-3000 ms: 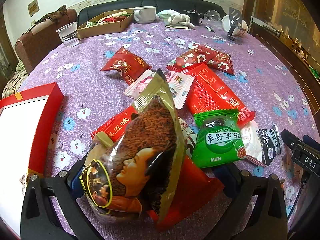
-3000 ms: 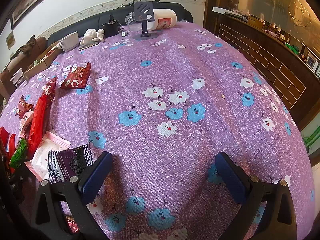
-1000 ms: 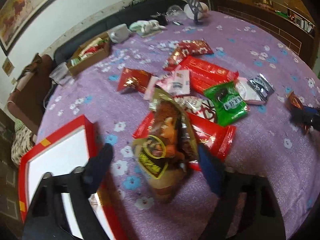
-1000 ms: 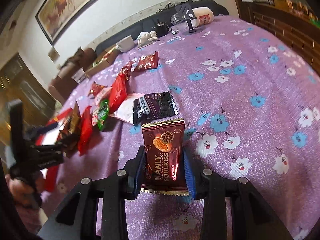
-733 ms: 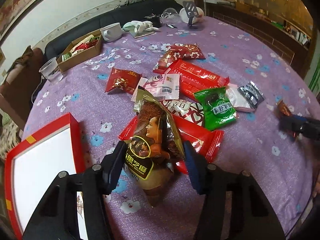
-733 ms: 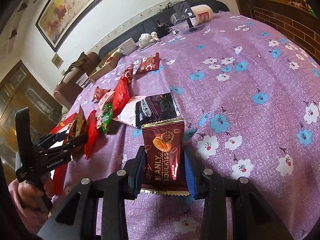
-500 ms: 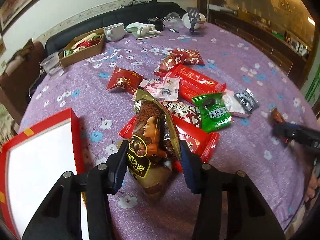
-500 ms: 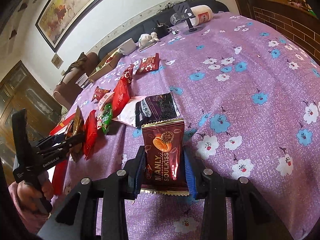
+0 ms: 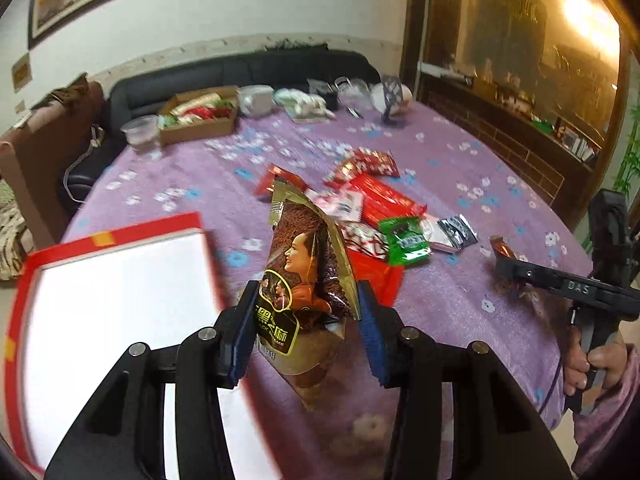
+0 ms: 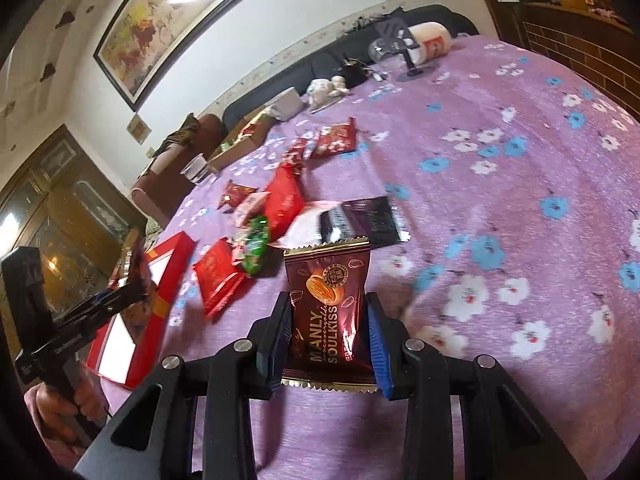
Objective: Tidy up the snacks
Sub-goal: 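Carry both packets over the white tray and open both grippers to drop them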
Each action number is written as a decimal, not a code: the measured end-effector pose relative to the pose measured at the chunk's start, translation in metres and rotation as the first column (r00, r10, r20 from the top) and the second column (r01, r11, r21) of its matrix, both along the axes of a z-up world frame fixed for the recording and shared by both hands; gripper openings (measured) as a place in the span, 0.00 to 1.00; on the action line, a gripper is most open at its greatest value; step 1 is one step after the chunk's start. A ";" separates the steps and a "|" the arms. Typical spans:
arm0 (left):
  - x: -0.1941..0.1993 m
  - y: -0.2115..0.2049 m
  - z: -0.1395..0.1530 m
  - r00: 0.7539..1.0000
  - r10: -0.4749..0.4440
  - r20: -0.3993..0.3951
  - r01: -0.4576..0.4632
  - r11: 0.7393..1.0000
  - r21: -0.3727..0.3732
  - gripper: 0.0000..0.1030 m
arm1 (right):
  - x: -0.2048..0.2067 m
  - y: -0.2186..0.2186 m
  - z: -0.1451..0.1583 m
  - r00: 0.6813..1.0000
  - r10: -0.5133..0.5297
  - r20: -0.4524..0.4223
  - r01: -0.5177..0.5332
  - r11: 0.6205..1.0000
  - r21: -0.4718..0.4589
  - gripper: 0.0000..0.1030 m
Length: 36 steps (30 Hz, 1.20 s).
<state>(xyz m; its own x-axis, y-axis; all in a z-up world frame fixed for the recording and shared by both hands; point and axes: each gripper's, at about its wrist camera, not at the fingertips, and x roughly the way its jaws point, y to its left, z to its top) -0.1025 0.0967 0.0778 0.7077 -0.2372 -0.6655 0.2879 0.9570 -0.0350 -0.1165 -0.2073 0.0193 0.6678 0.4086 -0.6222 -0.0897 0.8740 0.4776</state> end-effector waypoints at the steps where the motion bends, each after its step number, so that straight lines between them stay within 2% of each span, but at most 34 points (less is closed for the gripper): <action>1: -0.004 0.006 0.003 1.000 0.008 0.010 -0.008 1.000 0.005 0.44 | 0.000 0.003 0.001 1.000 0.001 0.002 -0.001 1.000 0.007 0.35; 3: -0.011 0.017 0.007 0.999 0.028 0.030 -0.029 0.999 0.016 0.44 | 0.001 0.015 0.006 1.000 0.018 0.006 -0.018 1.000 0.023 0.35; 7: -0.022 0.037 0.009 0.995 0.084 0.054 -0.086 0.995 0.041 0.44 | 0.001 0.046 0.025 0.996 0.078 0.049 -0.077 0.997 -0.013 0.35; 13: -0.029 0.071 0.004 0.974 0.208 0.093 -0.217 0.971 0.096 0.44 | 0.008 0.111 0.043 0.977 0.203 0.071 -0.199 0.978 -0.055 0.35; 16: -0.031 0.088 0.001 0.963 0.251 0.101 -0.261 0.960 0.098 0.44 | 0.012 0.148 0.047 0.960 0.269 0.075 -0.263 0.961 -0.081 0.35; 22: -0.033 0.116 -0.007 0.947 0.303 0.102 -0.312 0.946 0.088 0.44 | 0.014 0.220 0.053 0.917 0.392 0.080 -0.382 0.917 -0.118 0.35; 28: -0.036 0.137 -0.013 0.938 0.334 0.092 -0.341 0.937 0.072 0.44 | 0.013 0.273 0.049 0.877 0.475 0.069 -0.462 0.875 -0.145 0.34; 36: -0.038 0.155 -0.022 0.928 0.363 0.076 -0.369 0.927 0.073 0.44 | 0.012 0.303 0.035 0.861 0.508 0.031 -0.499 0.855 -0.144 0.34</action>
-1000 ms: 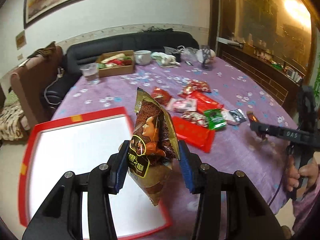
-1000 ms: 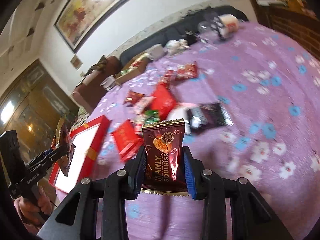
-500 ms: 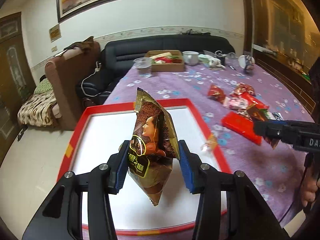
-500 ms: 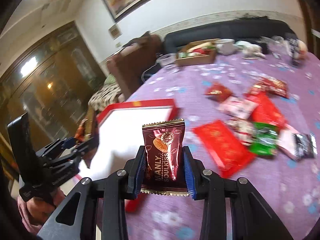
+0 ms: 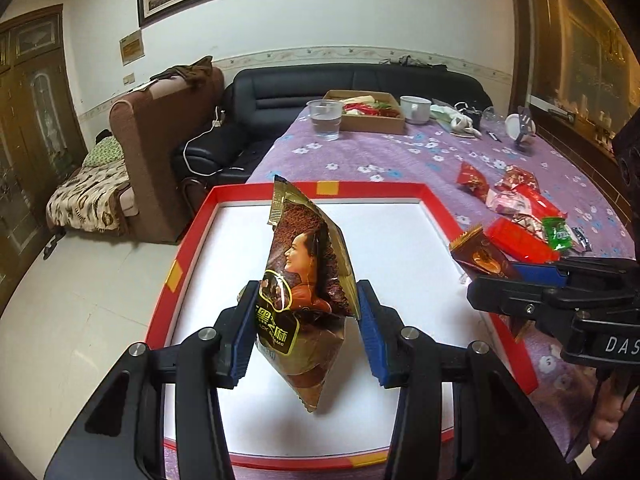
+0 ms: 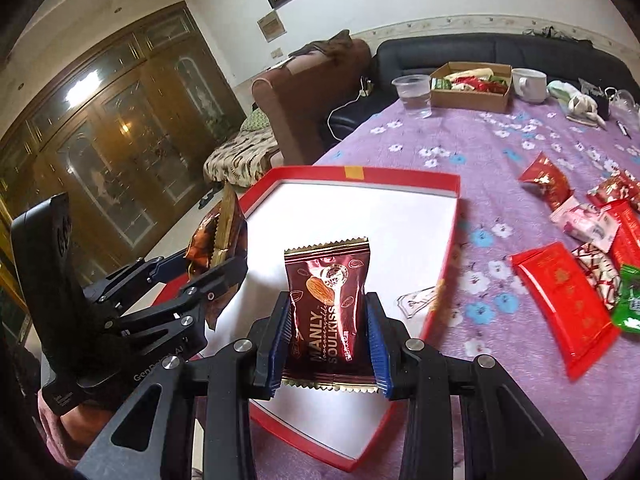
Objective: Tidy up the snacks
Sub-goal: 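Carry both packets over the white tray and open both grippers to drop them, then move left gripper to the long red packet while right gripper approaches black packet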
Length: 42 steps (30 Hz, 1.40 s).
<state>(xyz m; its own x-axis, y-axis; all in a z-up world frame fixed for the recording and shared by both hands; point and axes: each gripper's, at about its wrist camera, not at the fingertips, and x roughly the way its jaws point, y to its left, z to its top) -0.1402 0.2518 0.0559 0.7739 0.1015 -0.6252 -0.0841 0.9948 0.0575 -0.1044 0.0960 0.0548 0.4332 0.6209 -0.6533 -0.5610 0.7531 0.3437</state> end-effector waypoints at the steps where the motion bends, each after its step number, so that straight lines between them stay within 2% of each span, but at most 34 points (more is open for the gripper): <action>1: 0.000 0.002 -0.001 1.000 0.004 -0.001 -0.004 1.000 -0.001 0.44 | 0.001 0.001 -0.002 1.000 0.001 -0.006 -0.001 1.000 0.000 0.34; 9: 0.000 0.008 -0.004 0.999 0.052 -0.018 -0.051 0.998 0.019 0.46 | 0.006 0.002 -0.007 0.999 0.009 -0.040 -0.008 1.000 0.022 0.38; 10: -0.001 0.008 -0.003 0.998 0.058 -0.013 -0.057 0.998 0.025 0.48 | 0.008 0.001 -0.007 0.999 0.008 -0.043 -0.006 1.000 0.028 0.39; 11: -0.002 0.008 -0.001 0.998 0.067 -0.006 -0.066 0.997 0.032 0.58 | 0.008 -0.002 -0.007 0.999 0.002 -0.045 0.000 0.999 0.038 0.40; 13: -0.006 0.009 0.003 0.997 0.073 0.020 -0.074 0.997 0.035 0.69 | 0.008 -0.012 -0.006 0.999 -0.018 -0.041 0.020 0.998 0.055 0.41; 20: -0.007 -0.011 0.012 0.999 0.023 0.034 -0.023 0.999 0.027 0.72 | 0.012 -0.073 -0.006 0.988 -0.142 -0.058 0.148 0.983 0.109 0.47; 25: -0.002 -0.048 0.014 0.998 -0.066 0.009 0.066 0.998 0.020 0.72 | 0.012 -0.142 -0.010 0.959 -0.278 -0.061 0.283 0.952 0.115 0.52; 31: 0.009 -0.110 0.020 0.982 -0.187 -0.015 0.187 0.982 0.037 0.72 | 0.007 -0.216 -0.012 0.915 -0.397 -0.071 0.403 0.907 0.119 0.54; 37: 0.026 -0.164 0.019 0.959 -0.276 -0.062 0.279 0.958 0.060 0.73 | 0.007 -0.273 -0.018 0.868 -0.489 -0.083 0.494 0.867 0.055 0.56; 42: 0.056 -0.185 0.017 0.953 -0.278 -0.122 0.283 0.959 0.021 0.73 | 0.023 -0.290 -0.020 0.848 -0.529 -0.038 0.527 0.849 -0.050 0.56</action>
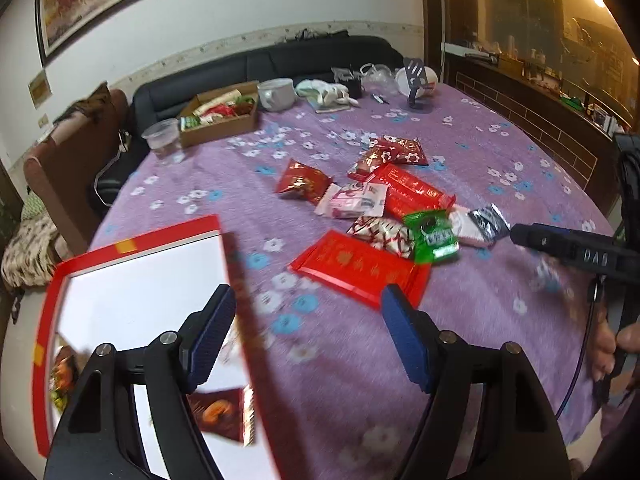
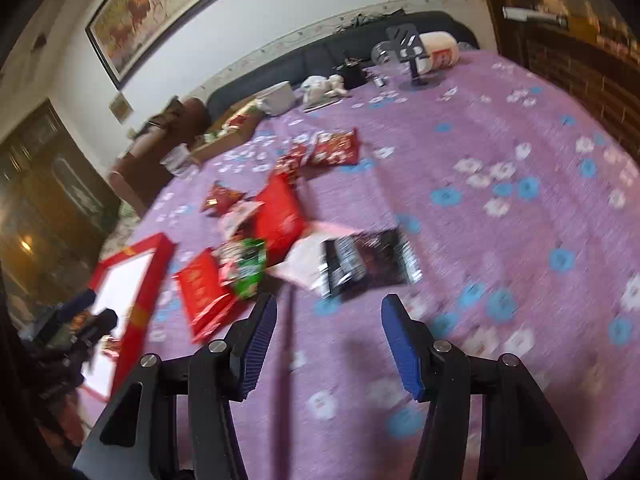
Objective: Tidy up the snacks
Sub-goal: 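Move left gripper to the long red packet while right gripper approaches black packet, then close left gripper on the long red packet while right gripper grasps black packet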
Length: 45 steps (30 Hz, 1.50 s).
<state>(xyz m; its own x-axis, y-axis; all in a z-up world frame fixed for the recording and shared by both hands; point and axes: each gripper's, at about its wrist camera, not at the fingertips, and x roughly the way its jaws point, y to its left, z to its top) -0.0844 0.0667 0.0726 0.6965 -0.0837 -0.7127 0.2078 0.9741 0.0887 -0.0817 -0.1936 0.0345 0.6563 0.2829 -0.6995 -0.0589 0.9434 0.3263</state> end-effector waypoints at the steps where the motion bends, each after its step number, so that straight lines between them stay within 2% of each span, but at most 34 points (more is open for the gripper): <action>1: 0.009 -0.002 -0.002 1.000 0.009 -0.028 -0.009 1.000 -0.005 0.73 | 0.005 0.000 0.000 1.000 0.002 -0.003 -0.002 1.000 -0.027 0.60; 8: 0.041 -0.006 -0.018 0.992 0.060 -0.114 -0.064 0.997 -0.033 0.73 | 0.039 0.004 -0.008 1.000 0.001 -0.017 -0.003 0.989 -0.151 0.64; 12: 0.062 -0.012 -0.027 0.984 0.096 -0.152 -0.098 0.995 -0.004 0.73 | 0.057 0.004 -0.024 0.997 0.000 -0.083 -0.011 0.992 -0.129 0.64; 14: 0.070 -0.016 -0.031 0.982 0.096 -0.160 -0.097 0.995 0.005 0.73 | 0.056 0.004 -0.027 0.998 -0.002 -0.063 -0.006 0.993 -0.122 0.65; 19: 0.082 -0.029 -0.044 0.978 0.100 -0.185 -0.092 0.994 0.051 0.73 | 0.052 0.004 -0.028 0.999 -0.006 -0.032 0.001 0.989 -0.147 0.54; 21: 0.085 -0.034 -0.049 0.977 0.093 -0.194 -0.086 0.995 0.048 0.74 | 0.052 0.004 -0.028 1.000 -0.005 -0.022 0.002 0.990 -0.144 0.54; 23: 0.086 -0.038 -0.051 0.975 0.091 -0.203 -0.087 0.996 0.027 0.79 | 0.052 0.003 -0.028 1.000 -0.007 -0.018 0.004 0.991 -0.136 0.54; 25: 0.088 -0.044 -0.054 0.974 0.078 -0.212 -0.078 0.997 0.005 0.79 | 0.052 0.002 -0.029 1.000 -0.007 -0.015 0.005 0.992 -0.123 0.54; 27: 0.088 -0.052 -0.060 0.977 0.060 -0.207 -0.052 0.998 0.042 0.81 | 0.052 0.000 -0.029 1.000 -0.005 -0.014 0.004 0.994 -0.105 0.55; 29: 0.085 -0.057 -0.063 0.985 0.031 -0.170 -0.016 0.996 0.086 0.81 | 0.051 -0.003 -0.029 1.000 -0.002 -0.011 0.001 0.997 -0.079 0.56; 32: 0.083 -0.049 -0.063 0.983 0.000 -0.186 0.010 0.998 0.057 0.81 | 0.050 -0.007 -0.029 1.000 -0.001 -0.008 0.001 0.999 -0.048 0.56; 39: 0.069 -0.031 -0.060 0.986 -0.021 -0.164 0.029 0.999 0.044 0.55 | 0.051 -0.008 -0.030 1.000 0.005 -0.005 -0.005 0.999 -0.034 0.54; 42: 0.064 -0.032 -0.058 0.987 -0.030 -0.159 0.039 0.998 0.052 0.40 | 0.050 -0.007 -0.029 1.000 0.015 -0.003 -0.015 0.999 -0.032 0.53; 44: 0.059 -0.035 -0.055 0.985 -0.059 -0.162 0.067 0.997 0.048 0.24 | 0.050 -0.005 -0.028 1.000 0.024 0.001 -0.024 0.999 -0.033 0.50; 45: 0.056 -0.036 -0.054 0.983 -0.076 -0.165 0.083 0.996 0.040 0.20 | 0.050 -0.004 -0.028 1.000 0.029 0.006 -0.029 0.999 -0.033 0.35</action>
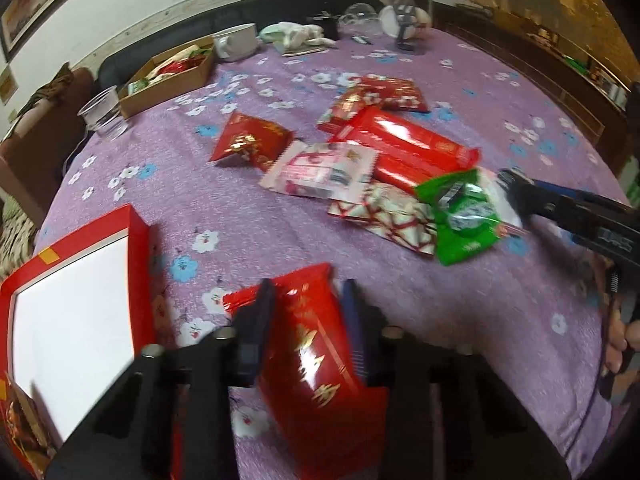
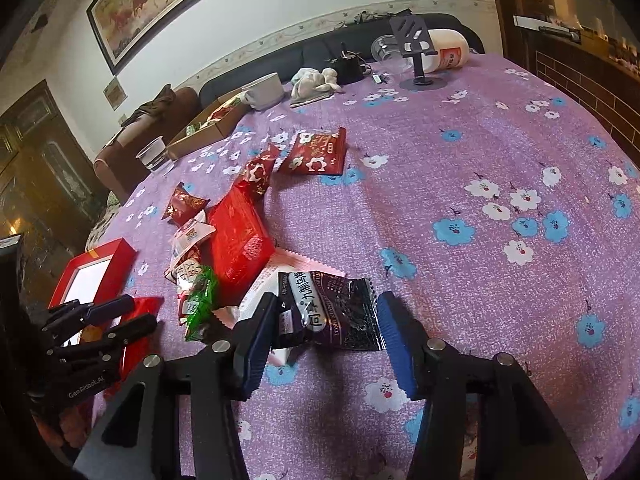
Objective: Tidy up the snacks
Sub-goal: 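Close left gripper on the long red packet while right gripper grasps black packet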
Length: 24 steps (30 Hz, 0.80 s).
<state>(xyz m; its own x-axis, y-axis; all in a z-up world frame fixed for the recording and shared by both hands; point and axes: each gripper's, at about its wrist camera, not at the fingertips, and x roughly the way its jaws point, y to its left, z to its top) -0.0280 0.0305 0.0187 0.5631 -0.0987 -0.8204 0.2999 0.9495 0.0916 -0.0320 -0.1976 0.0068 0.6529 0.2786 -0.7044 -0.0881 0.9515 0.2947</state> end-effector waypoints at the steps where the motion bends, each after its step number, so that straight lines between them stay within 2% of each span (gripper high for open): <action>1: -0.003 -0.001 0.002 1.000 -0.015 -0.004 0.015 1.000 -0.007 0.18 | 0.000 0.002 -0.001 1.000 0.013 -0.007 -0.013 1.000 0.000 0.35; 5: -0.016 0.000 0.003 0.999 -0.038 -0.025 0.037 0.999 -0.025 0.18 | -0.005 0.005 0.001 1.000 0.017 -0.014 -0.017 1.000 -0.023 0.35; 9: -0.035 0.007 0.007 0.998 -0.025 -0.054 0.022 0.998 -0.065 0.21 | -0.012 -0.003 0.001 0.999 0.018 -0.039 -0.017 0.999 0.039 0.35; 12: -0.049 0.011 0.011 1.000 0.005 -0.029 -0.006 1.000 -0.030 0.57 | -0.018 -0.011 0.001 0.998 0.024 -0.050 -0.020 0.997 0.080 0.35; 13: -0.054 0.012 0.012 1.000 0.021 -0.012 -0.021 1.000 -0.015 0.76 | -0.018 -0.013 0.000 0.998 0.027 -0.053 -0.021 0.995 0.099 0.36; 14: -0.058 0.014 0.013 0.999 0.034 0.005 -0.034 0.999 0.000 0.82 | -0.018 -0.015 -0.001 0.998 0.028 -0.054 -0.021 0.993 0.116 0.37; 16: -0.060 0.013 0.011 0.998 0.058 0.002 -0.058 0.998 0.023 0.82 | -0.017 -0.019 -0.003 0.998 0.030 -0.058 -0.021 0.988 0.153 0.40; 20: -0.058 0.012 -0.007 0.993 0.096 -0.063 -0.093 0.995 0.041 0.82 | -0.016 -0.021 -0.005 0.997 0.055 -0.056 -0.042 0.977 0.207 0.45; 24: -0.057 0.019 -0.011 0.989 0.126 -0.076 -0.130 0.991 -0.040 0.83 | -0.016 -0.026 -0.007 0.997 0.058 -0.056 -0.043 0.969 0.245 0.45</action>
<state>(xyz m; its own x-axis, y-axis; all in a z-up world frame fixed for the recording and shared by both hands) -0.0850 0.0499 0.0073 0.5120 -0.0670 -0.8564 0.1801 0.9832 0.0308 -0.0485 -0.2233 -0.0002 0.5906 0.4780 -0.6502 -0.1086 0.8455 0.5229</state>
